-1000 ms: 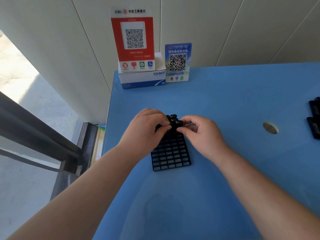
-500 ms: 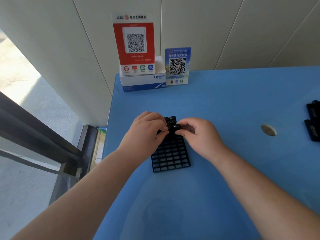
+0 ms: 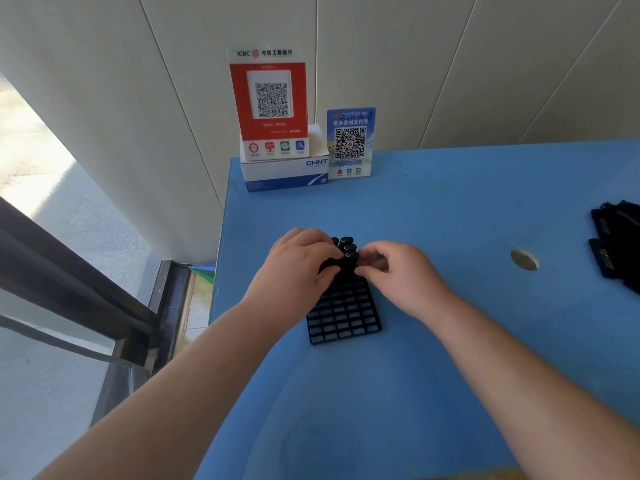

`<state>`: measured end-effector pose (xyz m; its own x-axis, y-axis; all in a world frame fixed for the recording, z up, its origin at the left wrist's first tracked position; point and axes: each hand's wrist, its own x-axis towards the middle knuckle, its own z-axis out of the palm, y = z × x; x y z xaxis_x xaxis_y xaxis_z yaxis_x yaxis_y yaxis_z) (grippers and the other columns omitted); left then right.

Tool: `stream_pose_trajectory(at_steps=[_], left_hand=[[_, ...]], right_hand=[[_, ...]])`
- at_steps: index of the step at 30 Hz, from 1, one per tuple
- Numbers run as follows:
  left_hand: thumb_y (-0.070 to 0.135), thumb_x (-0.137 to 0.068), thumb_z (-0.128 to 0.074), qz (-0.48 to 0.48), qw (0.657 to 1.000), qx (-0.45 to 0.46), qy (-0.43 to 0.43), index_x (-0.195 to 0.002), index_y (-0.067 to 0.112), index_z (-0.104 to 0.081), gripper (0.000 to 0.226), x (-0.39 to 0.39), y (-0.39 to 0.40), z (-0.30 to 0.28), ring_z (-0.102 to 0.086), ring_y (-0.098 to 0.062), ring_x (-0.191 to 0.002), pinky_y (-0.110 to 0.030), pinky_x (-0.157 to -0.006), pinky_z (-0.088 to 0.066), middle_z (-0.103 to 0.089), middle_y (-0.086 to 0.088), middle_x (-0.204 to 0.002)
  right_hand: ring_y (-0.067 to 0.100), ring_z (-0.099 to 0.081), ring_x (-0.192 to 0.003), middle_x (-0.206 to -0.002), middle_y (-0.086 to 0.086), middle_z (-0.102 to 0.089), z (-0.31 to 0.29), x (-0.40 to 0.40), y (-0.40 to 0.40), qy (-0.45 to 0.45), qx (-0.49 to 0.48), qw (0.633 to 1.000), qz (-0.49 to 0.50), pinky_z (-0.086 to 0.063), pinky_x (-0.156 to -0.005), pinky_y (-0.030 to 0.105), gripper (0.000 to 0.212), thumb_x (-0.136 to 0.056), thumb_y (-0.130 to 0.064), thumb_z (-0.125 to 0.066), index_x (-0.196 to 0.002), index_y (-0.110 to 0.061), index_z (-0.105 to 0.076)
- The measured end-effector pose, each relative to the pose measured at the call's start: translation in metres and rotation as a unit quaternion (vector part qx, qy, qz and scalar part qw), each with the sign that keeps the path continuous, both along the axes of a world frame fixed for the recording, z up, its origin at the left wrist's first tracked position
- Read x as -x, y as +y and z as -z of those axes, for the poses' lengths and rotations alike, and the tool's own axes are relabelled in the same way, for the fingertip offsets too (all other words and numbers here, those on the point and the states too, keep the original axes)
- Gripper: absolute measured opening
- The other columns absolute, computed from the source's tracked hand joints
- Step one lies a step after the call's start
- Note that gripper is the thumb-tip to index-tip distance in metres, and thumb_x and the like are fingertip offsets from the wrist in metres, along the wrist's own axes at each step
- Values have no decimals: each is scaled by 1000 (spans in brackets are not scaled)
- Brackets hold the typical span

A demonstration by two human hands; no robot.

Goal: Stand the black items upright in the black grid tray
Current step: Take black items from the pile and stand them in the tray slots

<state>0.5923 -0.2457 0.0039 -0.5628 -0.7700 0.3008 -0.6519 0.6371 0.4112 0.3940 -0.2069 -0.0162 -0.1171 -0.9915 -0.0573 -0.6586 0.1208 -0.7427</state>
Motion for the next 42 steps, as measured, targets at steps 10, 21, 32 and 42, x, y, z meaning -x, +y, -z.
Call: stream_pose_trajectory(at_steps=[10,21,32,42], left_hand=[[30,-88,-69,18,999,25,-11,-122,22,-65,35,18,23,-11,-50,-18,-118,-34,-103,-39,-60,6,-121],[49,-95,-49,138,973,50,-178,-147,20,-36,61,115,99,-14,-30,-19,-141,-35,-113,-28,-36,4,-150],[49,-95,-47,174,970,48,-165,-147,22,-36,59,228,214,-26,-30,-20,-140,-34,-113,-31,-35,3,-151],[48,-95,-46,191,967,27,-167,-149,24,-33,60,313,287,-20,-27,-18,-141,-31,-115,-27,-33,6,-152]], right_hand=[[3,-65,-92,-97,-15,-65,-8,34,70,14,41,992,118,-53,-85,26,29,-83,-16,-80,-102,-30,-62],[8,-57,-115,-122,-10,-59,-41,115,212,173,-2,955,241,-44,-101,26,46,-86,-29,-75,-129,-21,-61],[14,-54,-122,-130,-11,-56,-53,204,349,206,-32,925,318,-47,-100,35,47,-87,-38,-71,-130,-27,-58],[13,-48,-128,-138,-12,-51,-60,268,420,236,-54,918,314,-43,-97,28,47,-92,-40,-64,-137,-29,-53]])
